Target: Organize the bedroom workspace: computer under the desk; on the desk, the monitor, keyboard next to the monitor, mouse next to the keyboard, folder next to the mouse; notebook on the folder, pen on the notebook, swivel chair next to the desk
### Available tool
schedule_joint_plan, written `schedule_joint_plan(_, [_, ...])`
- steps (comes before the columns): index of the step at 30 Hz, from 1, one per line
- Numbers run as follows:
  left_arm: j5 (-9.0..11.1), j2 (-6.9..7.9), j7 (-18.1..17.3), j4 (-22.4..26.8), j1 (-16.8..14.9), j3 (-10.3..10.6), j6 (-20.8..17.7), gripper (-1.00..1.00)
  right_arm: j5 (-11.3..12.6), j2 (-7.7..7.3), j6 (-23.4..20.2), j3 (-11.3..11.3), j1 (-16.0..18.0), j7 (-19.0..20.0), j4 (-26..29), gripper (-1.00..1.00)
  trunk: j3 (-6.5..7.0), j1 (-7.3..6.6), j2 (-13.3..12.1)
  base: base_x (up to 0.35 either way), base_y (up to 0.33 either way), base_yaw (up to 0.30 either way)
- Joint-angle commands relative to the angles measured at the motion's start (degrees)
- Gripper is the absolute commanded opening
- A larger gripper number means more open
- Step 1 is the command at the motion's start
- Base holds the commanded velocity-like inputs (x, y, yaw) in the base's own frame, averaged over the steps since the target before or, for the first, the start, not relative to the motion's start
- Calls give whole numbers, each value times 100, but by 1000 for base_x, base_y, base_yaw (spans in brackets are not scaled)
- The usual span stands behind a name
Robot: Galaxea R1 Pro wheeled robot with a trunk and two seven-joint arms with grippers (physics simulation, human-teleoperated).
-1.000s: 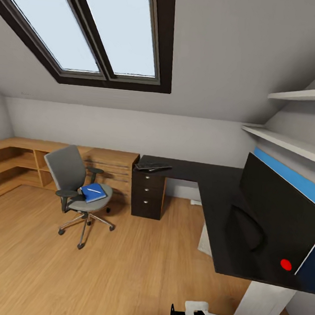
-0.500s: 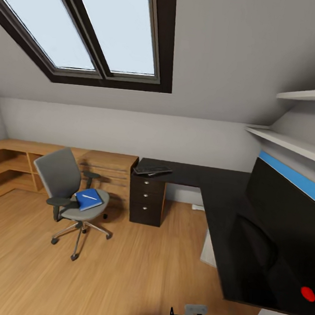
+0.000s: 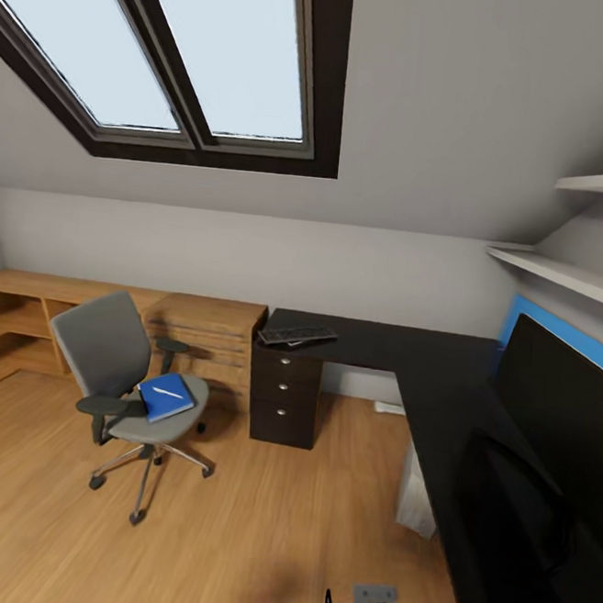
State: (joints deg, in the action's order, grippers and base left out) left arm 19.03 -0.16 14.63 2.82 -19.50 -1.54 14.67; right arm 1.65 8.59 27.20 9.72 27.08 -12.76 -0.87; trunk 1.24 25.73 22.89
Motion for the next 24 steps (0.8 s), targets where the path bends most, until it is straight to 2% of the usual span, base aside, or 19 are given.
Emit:
schedule_joint_plan(1, [13,-2,5,-2,-1,-13,19,100,10,2,96,48,-4,-34,-9,100,-2,5,3,327,146,0])
schedule_joint_plan(14, [13,-6,-22,-10,-1,-13,19,100,5,-2,169,48,-45,-31,-9,100,-2,5,3,327,130,0])
schedule_joint_plan(24, [13,-10,-22,-19,-1,-13,19,100,10,0,163,48,-45,-34,-9,100,-2,5,3,329,10,0])
